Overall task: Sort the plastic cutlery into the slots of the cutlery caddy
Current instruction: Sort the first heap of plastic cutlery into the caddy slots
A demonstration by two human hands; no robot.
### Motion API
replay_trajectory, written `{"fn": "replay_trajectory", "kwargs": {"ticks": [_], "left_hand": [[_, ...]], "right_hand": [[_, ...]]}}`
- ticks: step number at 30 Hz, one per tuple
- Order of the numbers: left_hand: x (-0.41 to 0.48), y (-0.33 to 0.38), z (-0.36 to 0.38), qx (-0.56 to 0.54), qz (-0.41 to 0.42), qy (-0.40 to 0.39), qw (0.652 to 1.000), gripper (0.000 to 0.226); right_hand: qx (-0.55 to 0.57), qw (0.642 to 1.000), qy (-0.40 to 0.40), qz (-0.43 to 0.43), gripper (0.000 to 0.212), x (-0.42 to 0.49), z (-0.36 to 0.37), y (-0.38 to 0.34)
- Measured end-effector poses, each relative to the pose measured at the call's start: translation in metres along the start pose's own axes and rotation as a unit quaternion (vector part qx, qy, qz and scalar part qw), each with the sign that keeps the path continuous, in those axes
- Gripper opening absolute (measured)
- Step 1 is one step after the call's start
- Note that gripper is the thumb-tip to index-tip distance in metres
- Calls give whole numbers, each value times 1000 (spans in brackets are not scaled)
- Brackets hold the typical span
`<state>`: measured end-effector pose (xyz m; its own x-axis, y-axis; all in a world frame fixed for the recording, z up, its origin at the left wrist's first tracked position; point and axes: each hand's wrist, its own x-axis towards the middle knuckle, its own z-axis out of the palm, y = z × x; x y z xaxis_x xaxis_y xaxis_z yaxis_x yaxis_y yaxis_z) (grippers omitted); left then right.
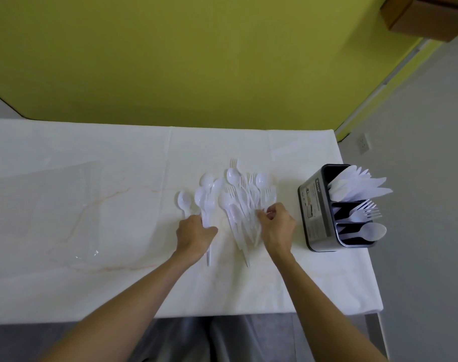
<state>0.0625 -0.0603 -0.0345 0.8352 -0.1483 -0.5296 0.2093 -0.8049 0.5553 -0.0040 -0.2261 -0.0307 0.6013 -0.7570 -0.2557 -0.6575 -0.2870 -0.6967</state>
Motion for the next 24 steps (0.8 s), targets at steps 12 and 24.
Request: {"fn": "replay_trajectory", "kwargs": {"ticks": [12, 24], "left_hand": [[2, 22, 1, -132, 1, -14, 991, 21], [5, 31, 8, -192, -12, -31, 981, 25]], "right_hand": [[-16, 994, -64, 87, 19, 28, -12, 12], [-30, 995, -91, 7, 19, 28, -11, 2]]}}
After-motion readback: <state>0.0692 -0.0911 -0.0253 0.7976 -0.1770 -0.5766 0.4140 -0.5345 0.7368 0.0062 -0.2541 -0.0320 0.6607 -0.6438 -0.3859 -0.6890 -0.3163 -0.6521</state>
